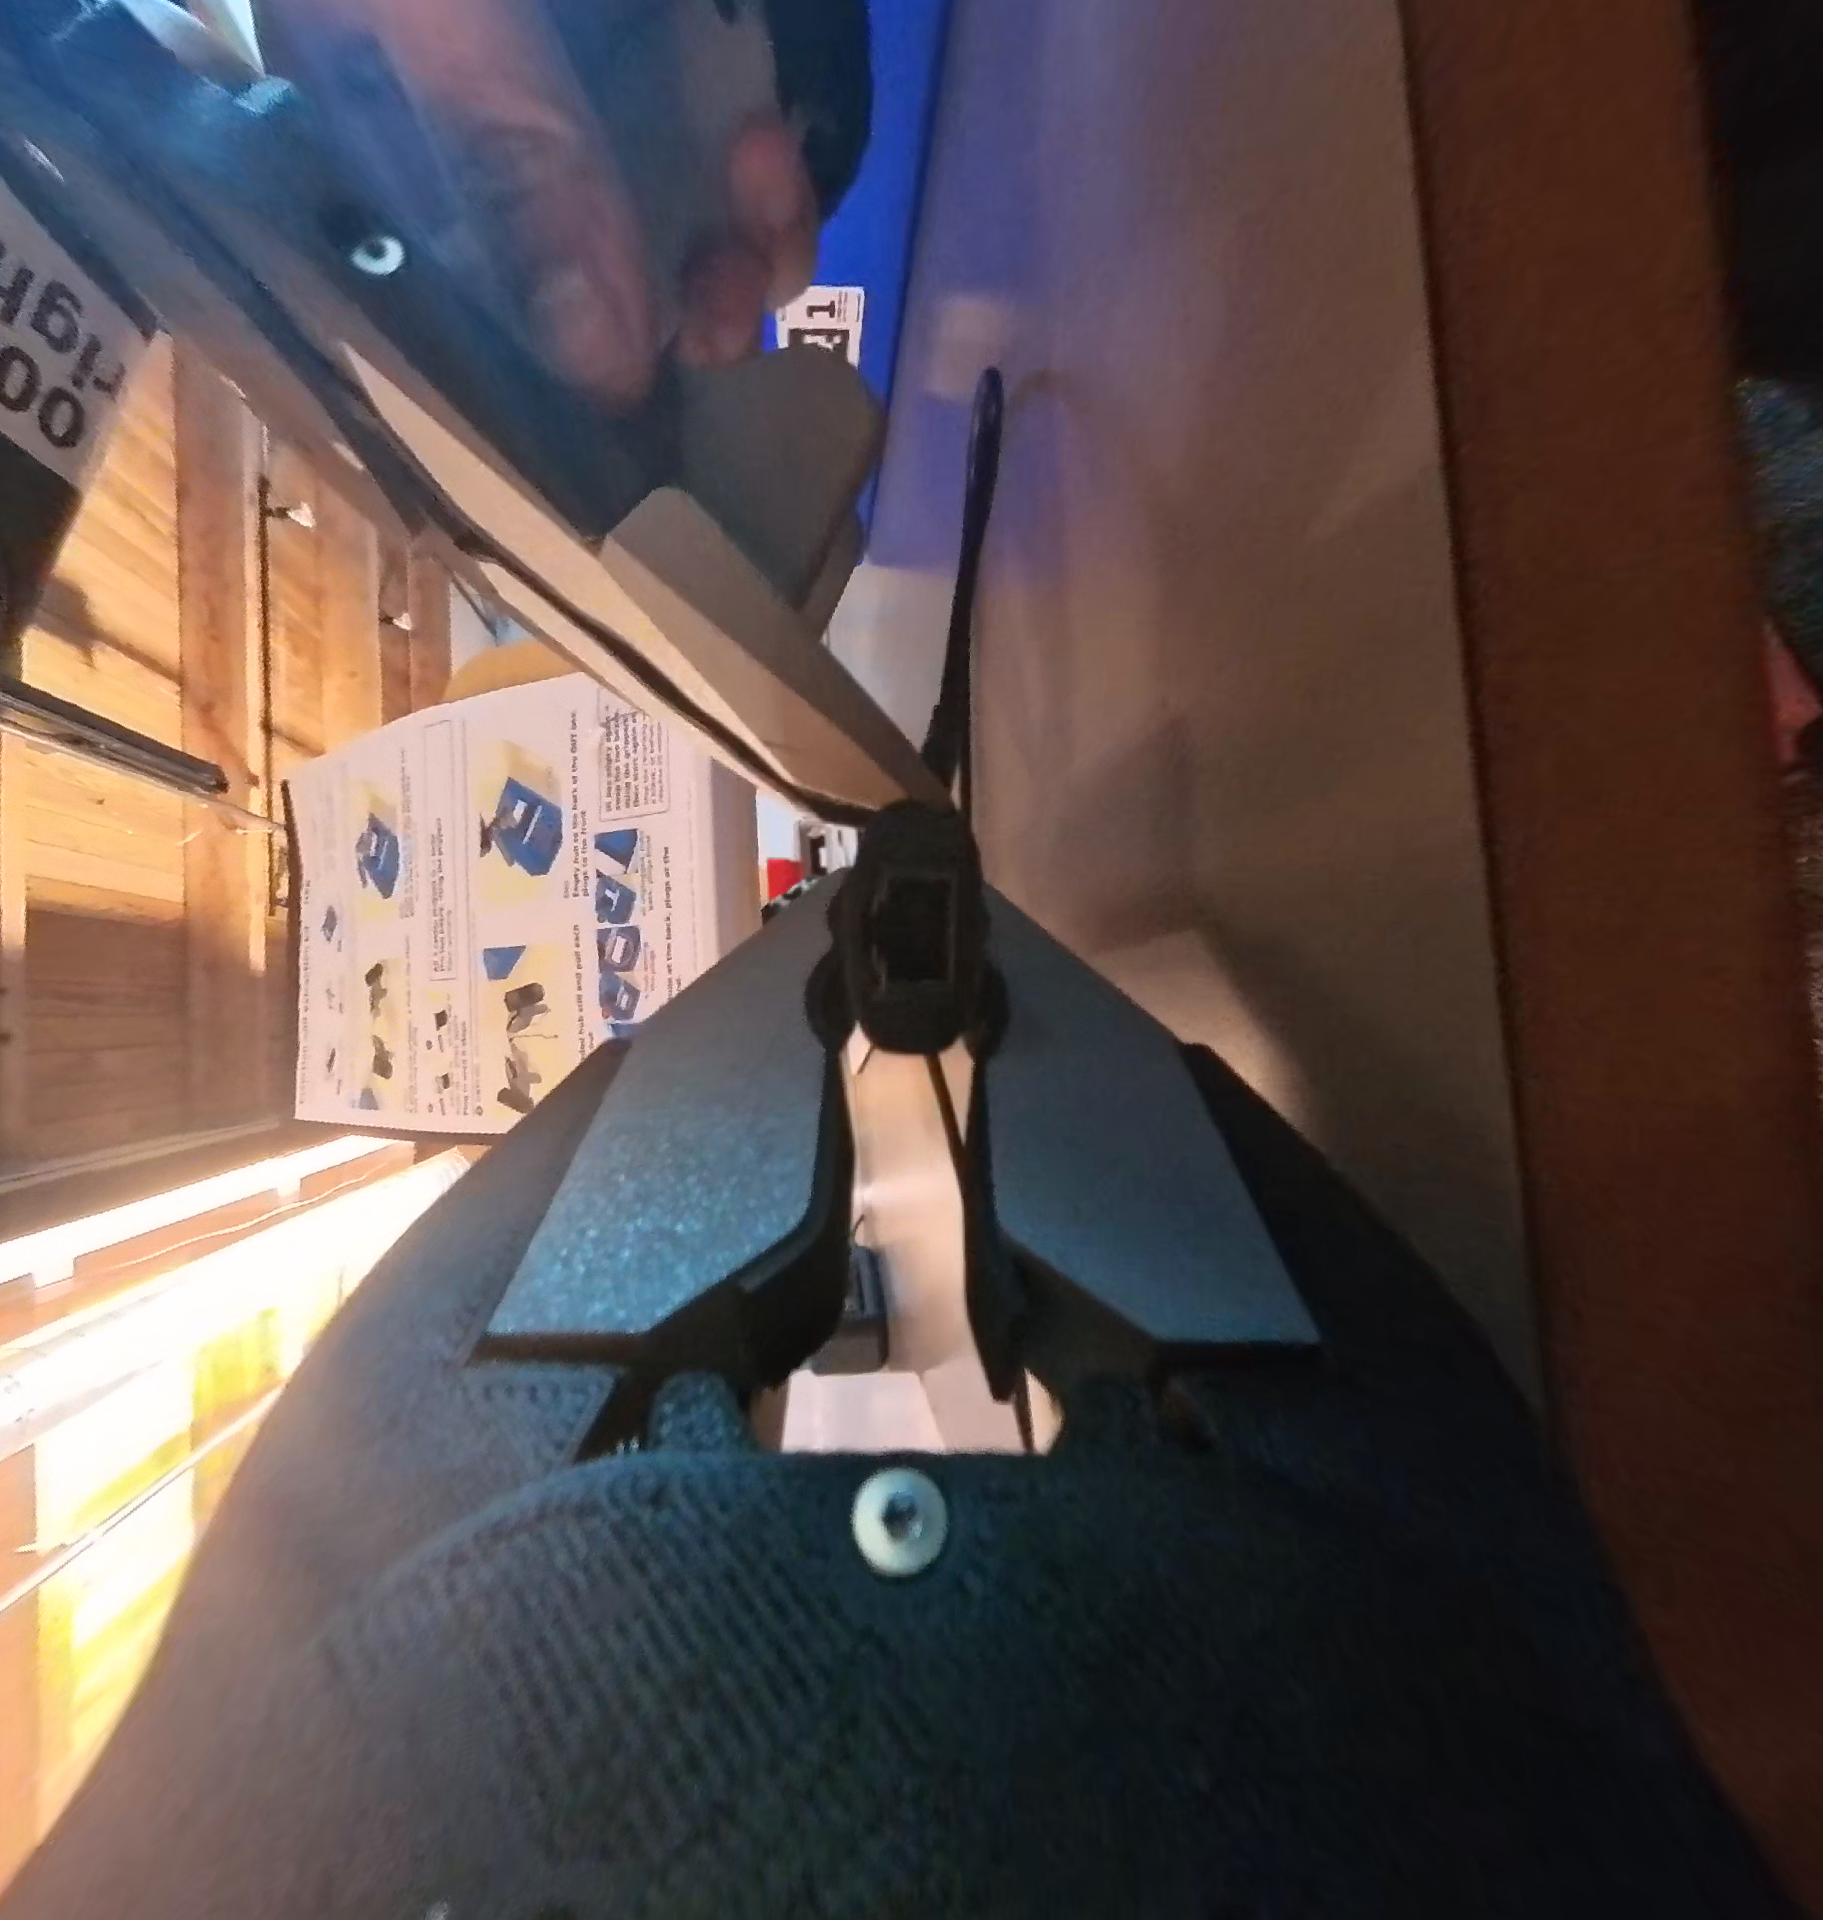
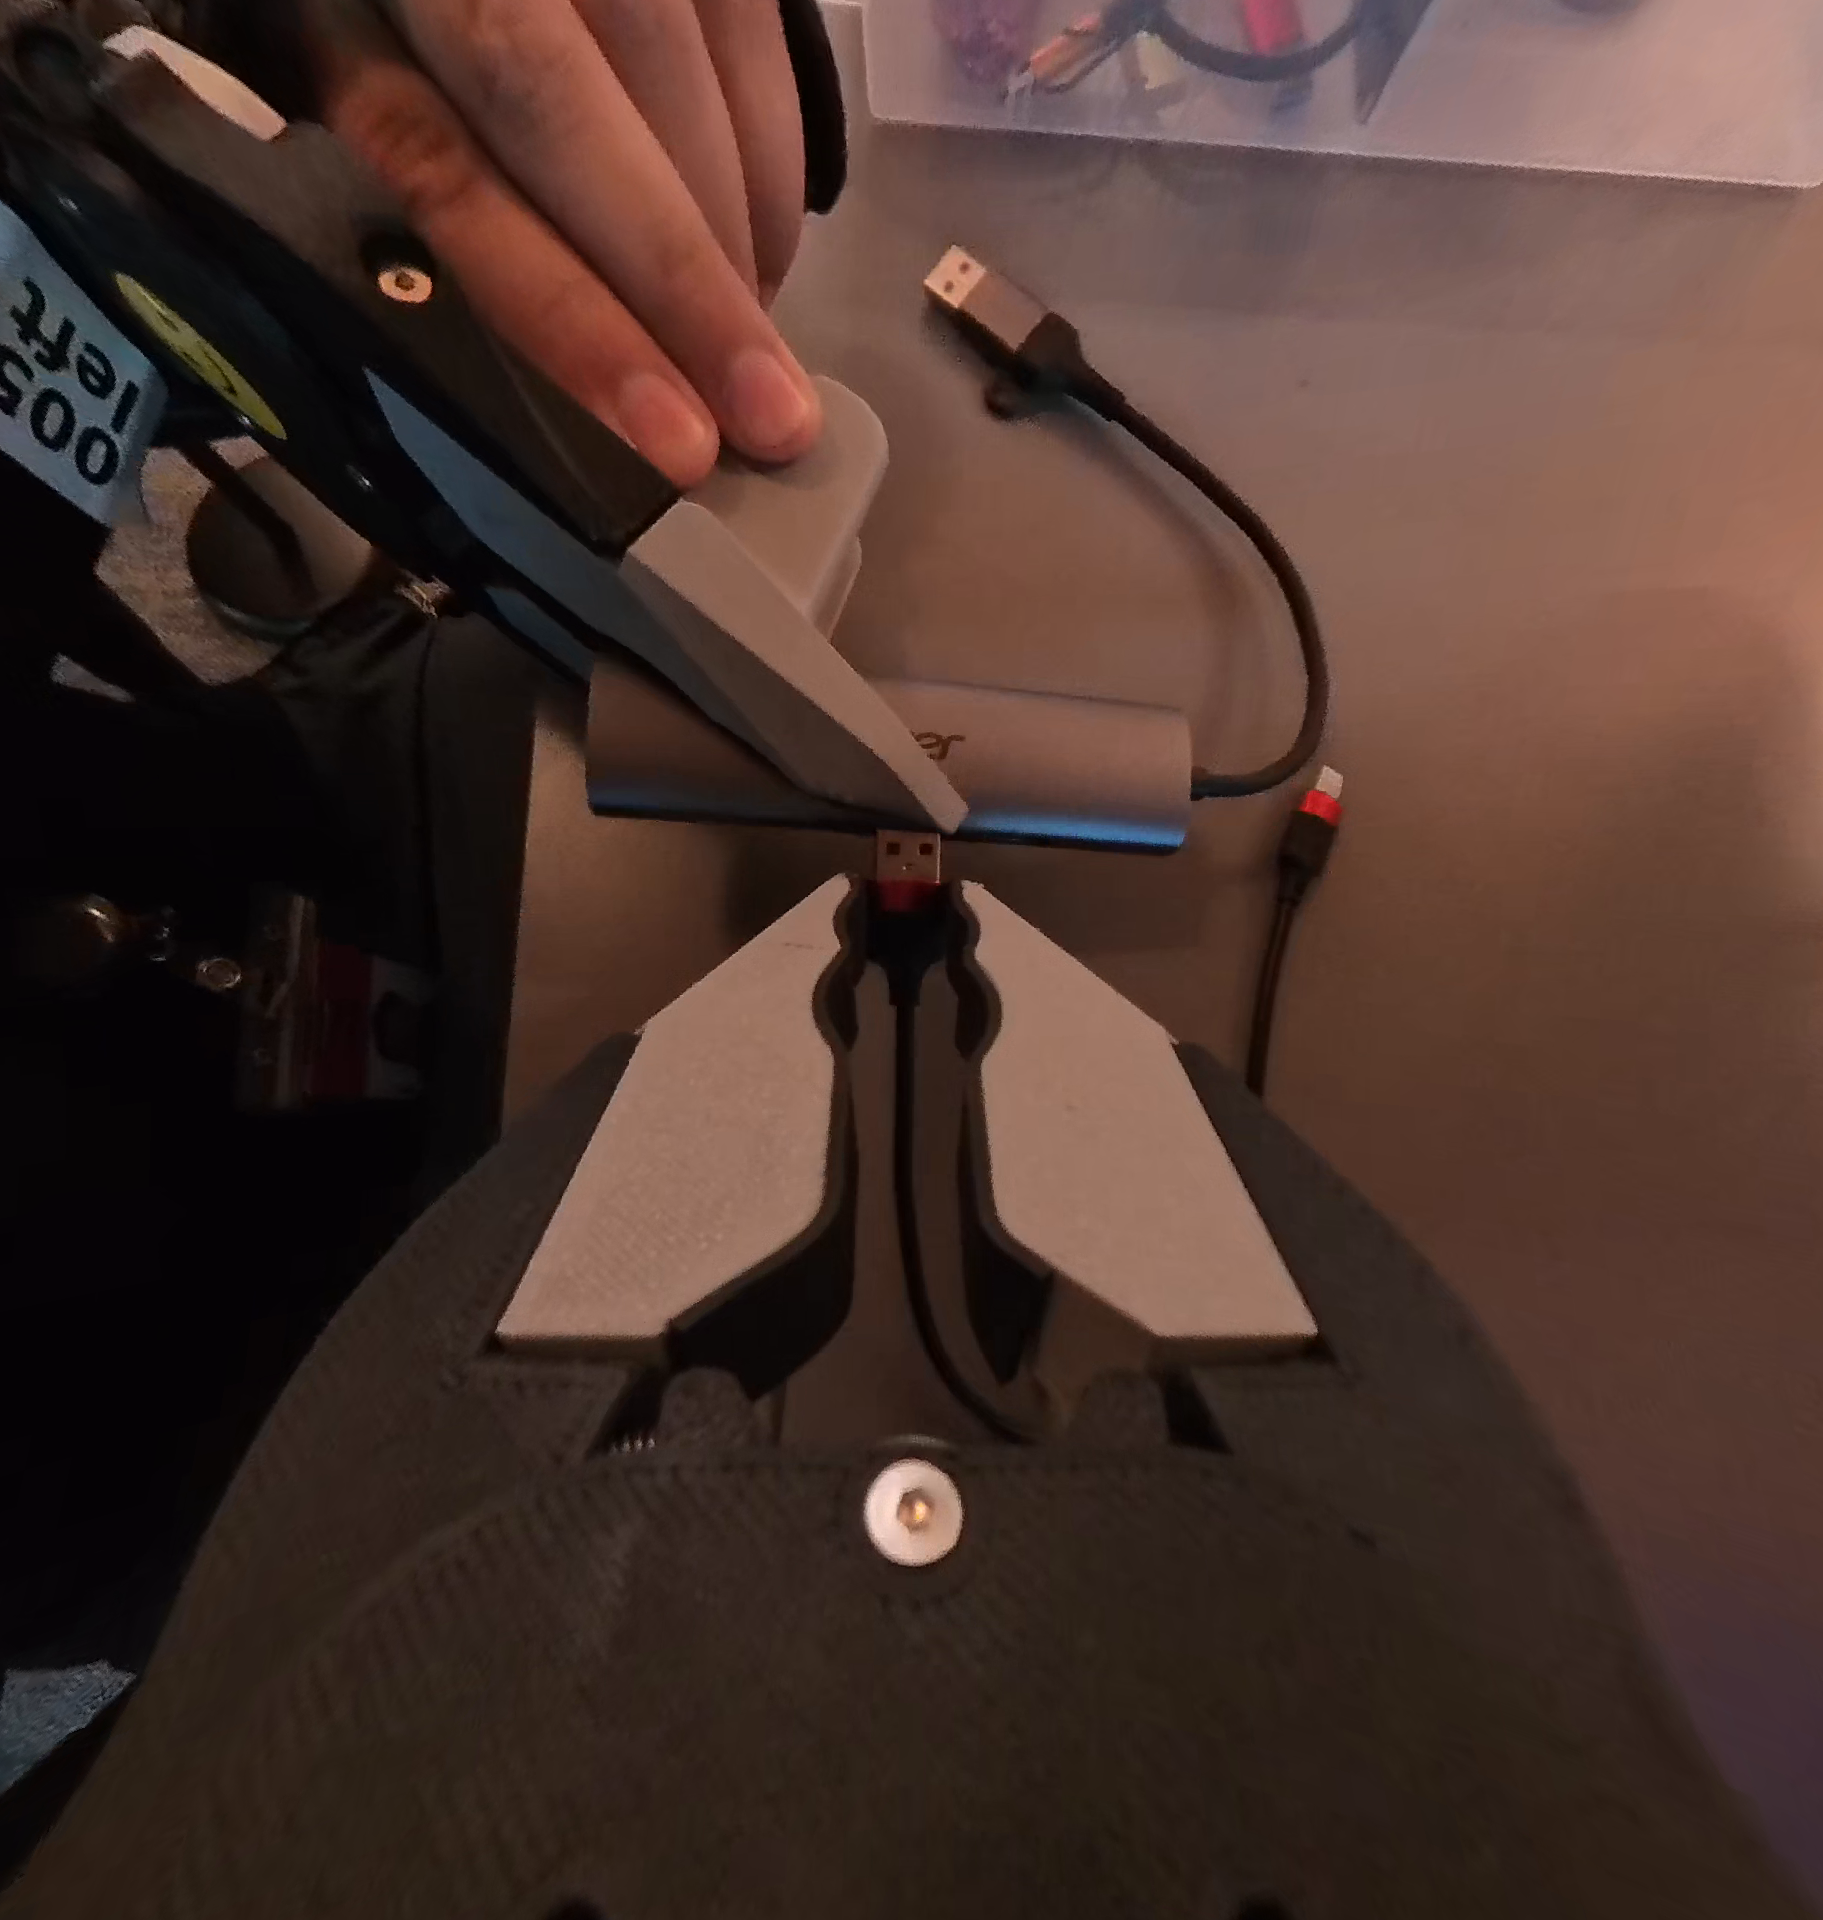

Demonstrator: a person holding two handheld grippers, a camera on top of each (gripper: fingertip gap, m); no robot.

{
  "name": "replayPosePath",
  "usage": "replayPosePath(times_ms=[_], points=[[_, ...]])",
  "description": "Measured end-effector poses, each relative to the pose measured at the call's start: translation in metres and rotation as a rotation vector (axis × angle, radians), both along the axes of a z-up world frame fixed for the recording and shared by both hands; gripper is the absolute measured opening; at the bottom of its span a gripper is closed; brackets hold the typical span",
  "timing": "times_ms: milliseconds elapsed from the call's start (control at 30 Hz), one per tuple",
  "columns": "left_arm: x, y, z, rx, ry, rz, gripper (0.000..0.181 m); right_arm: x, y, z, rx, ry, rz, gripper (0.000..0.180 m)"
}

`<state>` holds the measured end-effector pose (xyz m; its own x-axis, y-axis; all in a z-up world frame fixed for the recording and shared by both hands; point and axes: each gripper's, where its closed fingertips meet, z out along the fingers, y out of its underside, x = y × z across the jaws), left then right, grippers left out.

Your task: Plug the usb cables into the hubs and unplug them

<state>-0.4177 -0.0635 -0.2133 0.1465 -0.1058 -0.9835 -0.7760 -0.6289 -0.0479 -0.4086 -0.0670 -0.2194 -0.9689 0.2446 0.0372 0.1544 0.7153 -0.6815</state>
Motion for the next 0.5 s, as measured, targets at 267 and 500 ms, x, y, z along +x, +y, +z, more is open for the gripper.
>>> replayPosePath(times_ms=[267, 500], points=[[0.011, 0.003, -0.005, -0.011, -0.091, -0.084, 0.015, 0.004, -0.004, -0.004, -0.006, 0.067, 0.130, 0.012], [0.030, 0.006, 0.008, 0.066, -0.178, -0.237, 0.015, 0.018, -0.005, 0.007, -0.082, 0.135, 0.278, 0.011]])
